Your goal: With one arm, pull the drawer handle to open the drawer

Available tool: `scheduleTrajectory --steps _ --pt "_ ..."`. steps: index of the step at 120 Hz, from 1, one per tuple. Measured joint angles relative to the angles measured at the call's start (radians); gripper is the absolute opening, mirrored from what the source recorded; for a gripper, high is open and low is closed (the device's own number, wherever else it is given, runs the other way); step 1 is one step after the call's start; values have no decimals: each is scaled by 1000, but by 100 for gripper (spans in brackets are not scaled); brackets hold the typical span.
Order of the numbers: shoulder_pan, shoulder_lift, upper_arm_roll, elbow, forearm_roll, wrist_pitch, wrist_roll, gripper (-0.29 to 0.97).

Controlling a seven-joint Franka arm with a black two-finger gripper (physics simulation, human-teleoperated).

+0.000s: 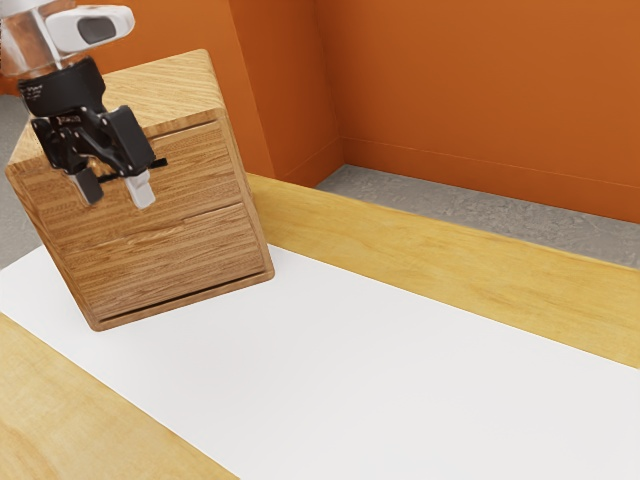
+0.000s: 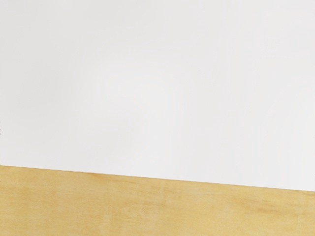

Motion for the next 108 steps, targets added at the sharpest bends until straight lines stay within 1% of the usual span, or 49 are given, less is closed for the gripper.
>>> scheduleTrajectory --steps 15,18,20,26,31,40,56,64,71,74,82,87,91,98,108 --pt "1 -2 24 -2 -19 84 5 68" --pt "1 -12 21 8 -25 94 6 68" --pt "8 -21 4 43 -22 94 6 68" --pt "0 -42 -43 112 -6 91 7 68" --pt "-6 -40 -57 130 0 88 8 68" --pt "-6 -30 -64 134 5 83 10 68" --pt "-7 -22 -71 123 59 77 14 68" --pt "-6 -36 -83 101 79 74 19 68" --pt "1 -84 -136 22 112 82 23 68" --pt "24 -123 -165 -38 124 94 25 68" --pt "126 -277 -242 -244 147 148 29 68" --pt "177 -400 -267 -391 159 199 32 68" --pt "200 -462 -281 -466 183 237 34 68" --pt "216 -509 -306 -540 237 295 38 68" --pt "221 -531 -317 -614 301 381 45 68"
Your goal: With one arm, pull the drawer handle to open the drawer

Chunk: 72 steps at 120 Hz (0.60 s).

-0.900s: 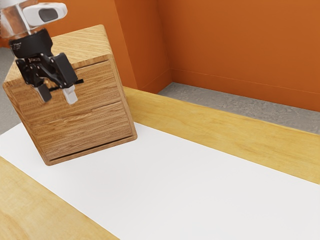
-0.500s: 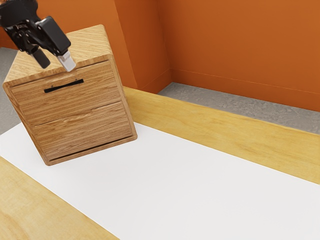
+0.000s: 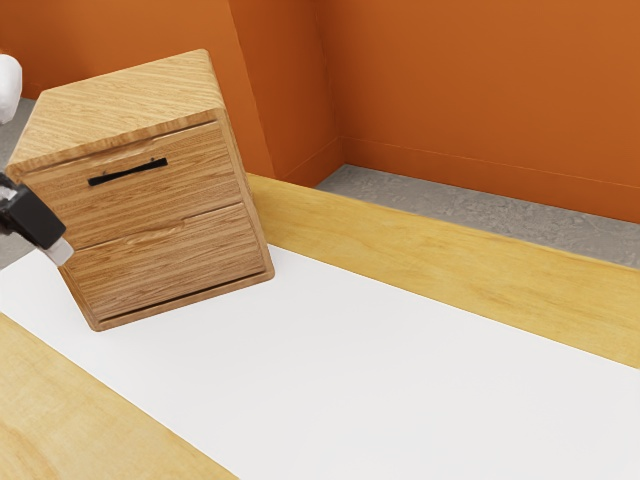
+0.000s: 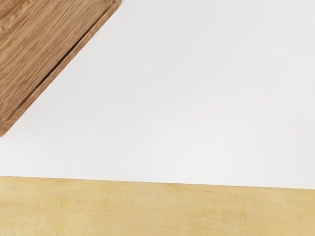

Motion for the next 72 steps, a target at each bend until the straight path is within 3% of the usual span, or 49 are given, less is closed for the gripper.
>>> scheduleTrajectory --steps 31,72 --pt "-3 53 138 -56 78 246 70 68" --pt "-11 151 171 -40 130 389 201 68"
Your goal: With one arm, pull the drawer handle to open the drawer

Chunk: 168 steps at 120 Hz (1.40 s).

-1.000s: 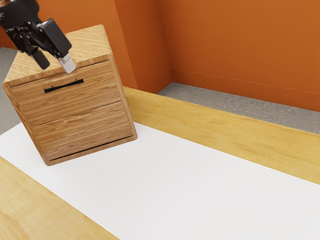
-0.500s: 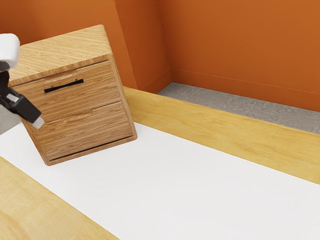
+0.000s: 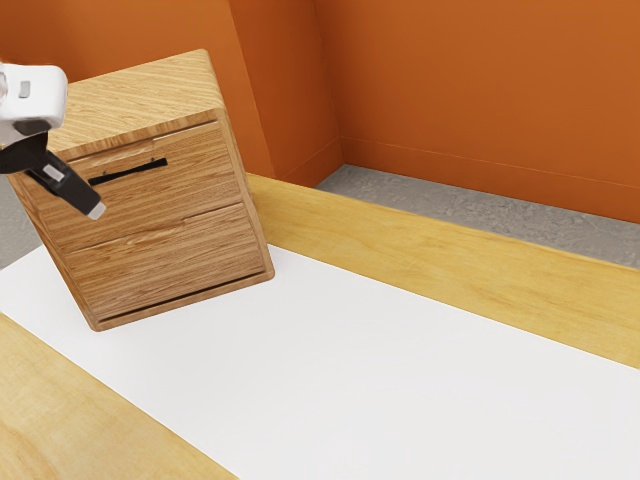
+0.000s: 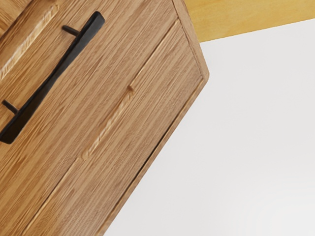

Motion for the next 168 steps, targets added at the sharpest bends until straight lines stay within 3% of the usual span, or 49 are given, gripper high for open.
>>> scheduleTrajectory --steps 18,33,53,73,94,117,148,154,168 --pt "6 15 31 -12 48 61 52 68" --pt "3 137 66 42 57 102 88 68" --pt "-11 182 67 62 62 155 143 68" --pt "-13 302 68 132 57 184 192 68" --pt "-10 310 71 116 61 196 236 68" --pt "-9 295 140 100 70 210 292 68" --pt "-41 345 100 117 58 235 353 68" --pt "-39 364 103 120 57 239 359 76" --pt "-31 400 106 148 55 245 372 69"
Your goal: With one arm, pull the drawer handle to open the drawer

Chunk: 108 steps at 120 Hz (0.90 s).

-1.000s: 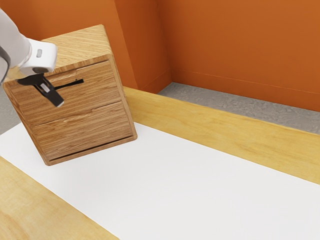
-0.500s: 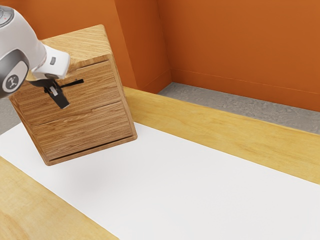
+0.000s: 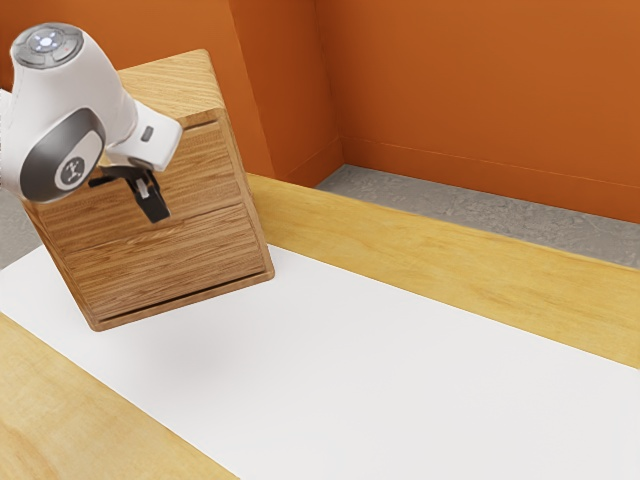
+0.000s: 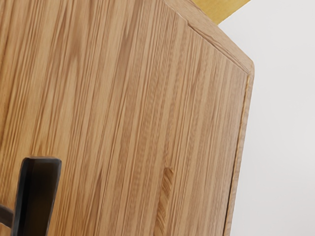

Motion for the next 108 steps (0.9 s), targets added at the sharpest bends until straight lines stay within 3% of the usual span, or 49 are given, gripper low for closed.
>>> scheduleTrajectory --steps 13,59,108 --pt "3 9 1 -2 1 3 10 68" --pt "-8 -161 -2 -155 9 -4 32 66" --pt "-69 -260 -8 -255 11 -10 40 68"
